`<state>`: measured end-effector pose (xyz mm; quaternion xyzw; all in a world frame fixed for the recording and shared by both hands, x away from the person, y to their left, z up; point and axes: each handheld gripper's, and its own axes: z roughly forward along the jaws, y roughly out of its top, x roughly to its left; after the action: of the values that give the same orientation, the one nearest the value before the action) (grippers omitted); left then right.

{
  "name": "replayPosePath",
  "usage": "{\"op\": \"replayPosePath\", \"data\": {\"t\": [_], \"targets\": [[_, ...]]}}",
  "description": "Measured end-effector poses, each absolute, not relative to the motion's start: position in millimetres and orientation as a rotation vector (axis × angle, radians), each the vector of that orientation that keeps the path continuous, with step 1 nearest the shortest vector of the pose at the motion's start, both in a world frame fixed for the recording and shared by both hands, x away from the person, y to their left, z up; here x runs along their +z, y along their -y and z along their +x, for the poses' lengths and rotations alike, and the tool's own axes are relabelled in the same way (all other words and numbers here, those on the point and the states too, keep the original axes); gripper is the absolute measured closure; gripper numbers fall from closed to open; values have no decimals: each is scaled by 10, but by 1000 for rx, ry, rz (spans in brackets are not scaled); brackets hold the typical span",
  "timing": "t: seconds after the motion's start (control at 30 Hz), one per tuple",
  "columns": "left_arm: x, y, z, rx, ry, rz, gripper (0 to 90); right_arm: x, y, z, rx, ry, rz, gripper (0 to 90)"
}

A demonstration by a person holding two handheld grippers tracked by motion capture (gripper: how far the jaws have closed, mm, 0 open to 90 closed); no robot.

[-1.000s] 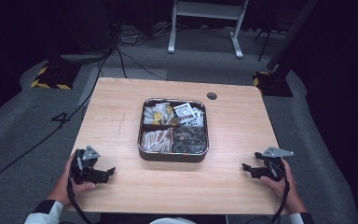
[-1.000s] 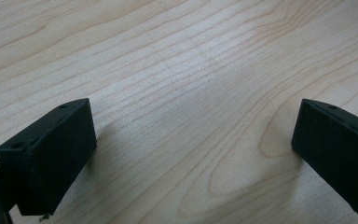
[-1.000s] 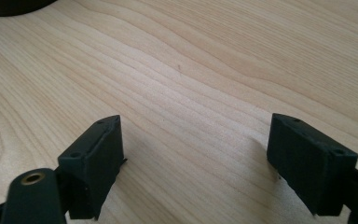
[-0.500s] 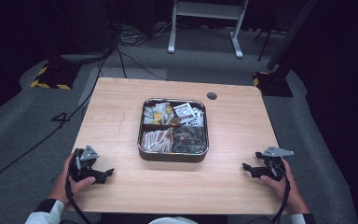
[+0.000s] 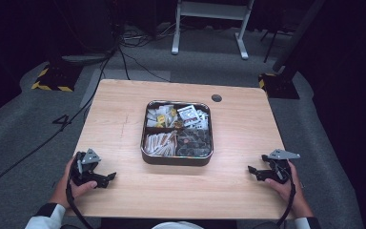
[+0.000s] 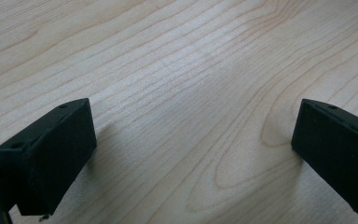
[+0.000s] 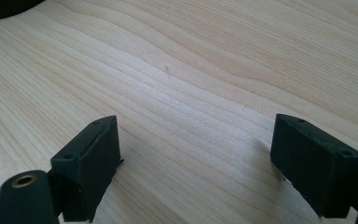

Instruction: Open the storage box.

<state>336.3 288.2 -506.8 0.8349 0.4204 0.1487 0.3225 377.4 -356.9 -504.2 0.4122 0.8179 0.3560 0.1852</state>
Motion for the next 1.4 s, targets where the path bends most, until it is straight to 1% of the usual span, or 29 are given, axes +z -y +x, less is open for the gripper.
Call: {"op": "replayPosePath", "data": {"t": [0.13,0.2,0.3,0.77,1.4], "targets": [[-5068,-2883,3362,391,-1105,2191,1,-5041,3573,3782,1003,-2309,1159,154],[-5068,-2883,3361,390,-1106,2190,1,-5032,3566,3788,1001,-2304,1165,186],[-5068,-2882,3359,388,-1107,2189,1,-5001,3544,3804,1011,-2304,1157,188],[-5068,-2888,3351,392,-1114,2187,1,-4635,3321,3911,1075,-2302,1039,208],[-5067,-2888,3351,392,-1114,2187,1,-4348,2946,4156,1108,-2290,943,239]]}}
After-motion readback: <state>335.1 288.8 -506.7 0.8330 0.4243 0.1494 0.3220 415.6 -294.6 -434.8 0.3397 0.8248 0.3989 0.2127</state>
